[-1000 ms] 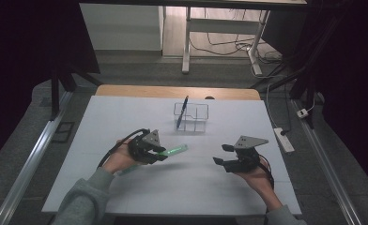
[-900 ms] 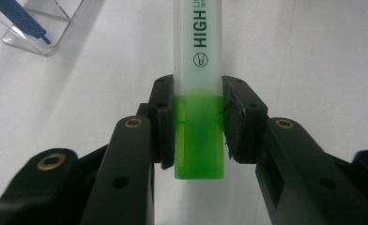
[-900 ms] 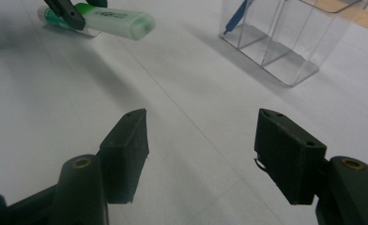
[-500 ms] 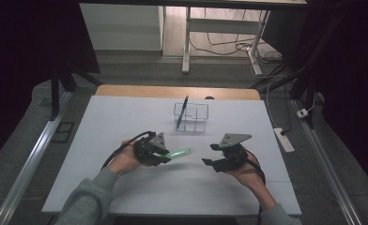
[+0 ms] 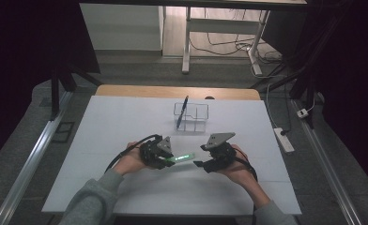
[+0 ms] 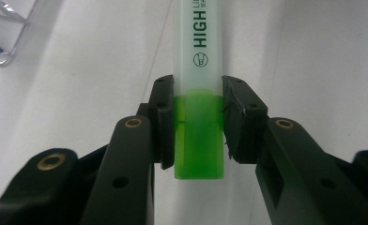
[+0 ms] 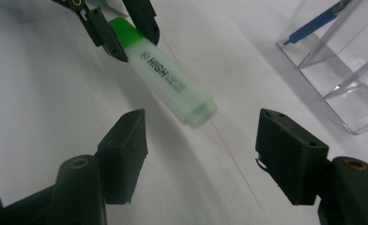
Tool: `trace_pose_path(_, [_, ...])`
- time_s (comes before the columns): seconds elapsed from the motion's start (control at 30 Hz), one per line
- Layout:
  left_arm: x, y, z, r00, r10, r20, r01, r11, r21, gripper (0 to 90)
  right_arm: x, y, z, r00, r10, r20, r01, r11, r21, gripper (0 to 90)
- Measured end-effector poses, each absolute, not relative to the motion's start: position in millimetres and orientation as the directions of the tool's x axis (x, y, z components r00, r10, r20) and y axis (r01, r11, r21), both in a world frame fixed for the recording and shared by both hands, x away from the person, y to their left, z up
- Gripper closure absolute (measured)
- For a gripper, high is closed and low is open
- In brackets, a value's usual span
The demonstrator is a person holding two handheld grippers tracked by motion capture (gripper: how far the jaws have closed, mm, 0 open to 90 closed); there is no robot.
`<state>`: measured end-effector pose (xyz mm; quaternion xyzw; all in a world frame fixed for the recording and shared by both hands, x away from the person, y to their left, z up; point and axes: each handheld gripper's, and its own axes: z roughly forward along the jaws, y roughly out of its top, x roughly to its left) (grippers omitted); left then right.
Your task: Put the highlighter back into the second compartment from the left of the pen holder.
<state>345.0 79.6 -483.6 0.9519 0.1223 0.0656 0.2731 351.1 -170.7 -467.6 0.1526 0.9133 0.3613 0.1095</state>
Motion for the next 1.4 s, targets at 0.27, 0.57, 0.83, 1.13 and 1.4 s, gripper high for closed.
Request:
trace_pose_path(0.27, [343.9, 73.0, -486.0, 0.966, 0.252, 0.052, 0.188, -0.830, 0.525, 66.4, 353.7, -150.9, -470.9, -0.950, 0.296, -0.103, 0.163, 0.746, 0.645, 37.1])
trace_pose_path(0.57, [341.7, 69.0, -487.9, 0.971, 0.234, 0.051, 0.174, -0.836, 0.520, 66.3, 355.1, -131.8, -478.2, -0.971, 0.201, -0.126, 0.100, 0.829, 0.550, 44.5])
trace_pose_path(0.83, [339.8, 68.4, -487.2, 0.978, 0.203, 0.051, 0.147, -0.842, 0.520, 66.3, 353.3, -128.5, -485.2, -0.979, 0.134, -0.153, 0.040, 0.865, 0.499, 54.4])
trace_pose_path(1.13, [341.8, 76.2, -482.1, 0.971, 0.234, 0.047, 0.166, -0.803, 0.572, 62.5, 348.3, -127.5, -489.4, -0.988, 0.041, -0.151, -0.035, 0.880, 0.473, 65.3])
trace_pose_path(1.4, [345.5, 86.3, -476.0, 0.922, 0.385, 0.029, 0.273, -0.703, 0.657, 45.0, 354.1, -140.3, -482.2, -0.984, 0.121, -0.128, 0.029, 0.828, 0.560, 65.4])
